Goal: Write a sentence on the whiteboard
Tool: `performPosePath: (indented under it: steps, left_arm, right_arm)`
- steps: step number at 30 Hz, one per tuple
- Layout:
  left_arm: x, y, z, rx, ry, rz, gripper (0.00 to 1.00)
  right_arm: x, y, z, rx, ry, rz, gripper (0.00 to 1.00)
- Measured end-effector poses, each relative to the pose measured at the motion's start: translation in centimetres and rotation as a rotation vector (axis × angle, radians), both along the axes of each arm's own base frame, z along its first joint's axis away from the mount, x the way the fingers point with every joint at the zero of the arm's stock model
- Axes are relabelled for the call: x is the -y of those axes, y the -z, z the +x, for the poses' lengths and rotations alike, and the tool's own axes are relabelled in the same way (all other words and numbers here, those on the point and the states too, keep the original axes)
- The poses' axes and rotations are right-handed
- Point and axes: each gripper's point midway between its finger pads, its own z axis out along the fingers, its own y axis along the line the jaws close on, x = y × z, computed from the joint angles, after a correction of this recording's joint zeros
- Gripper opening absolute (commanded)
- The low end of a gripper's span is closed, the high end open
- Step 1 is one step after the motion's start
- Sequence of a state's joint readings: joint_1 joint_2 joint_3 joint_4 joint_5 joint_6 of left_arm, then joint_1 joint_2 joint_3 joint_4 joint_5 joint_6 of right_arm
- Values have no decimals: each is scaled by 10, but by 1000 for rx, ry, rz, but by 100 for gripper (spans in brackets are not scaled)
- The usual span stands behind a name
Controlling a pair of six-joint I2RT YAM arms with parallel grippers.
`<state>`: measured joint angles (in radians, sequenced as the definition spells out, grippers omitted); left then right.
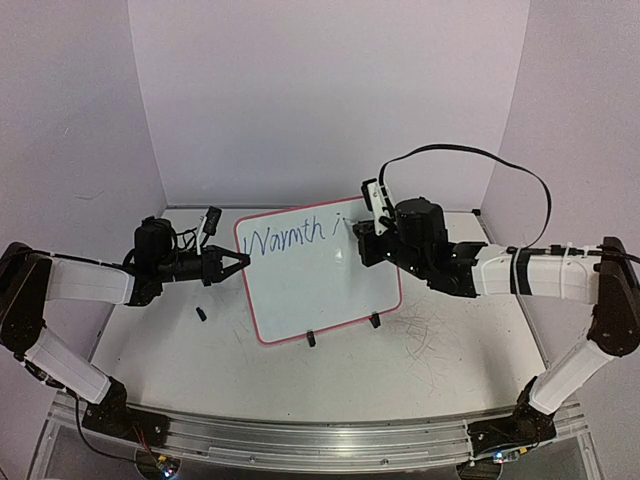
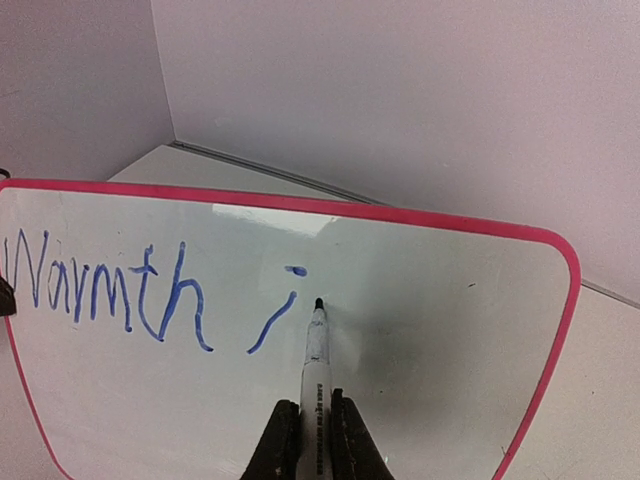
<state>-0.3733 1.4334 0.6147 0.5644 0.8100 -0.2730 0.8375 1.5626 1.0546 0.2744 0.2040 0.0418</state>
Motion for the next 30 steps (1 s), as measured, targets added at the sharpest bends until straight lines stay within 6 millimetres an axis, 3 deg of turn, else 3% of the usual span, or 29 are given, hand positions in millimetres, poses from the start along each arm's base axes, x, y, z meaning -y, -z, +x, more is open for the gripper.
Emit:
performPosePath:
  steps: [13, 30]
  left_arm:
    - [0, 0, 0, -1, -1, 0, 0]
    - [0, 1, 0, -3, -1, 4, 0]
  right_arm:
    - [1, 2, 1, -9, 14, 18, 0]
    - [5, 22, -11, -75, 9, 40, 0]
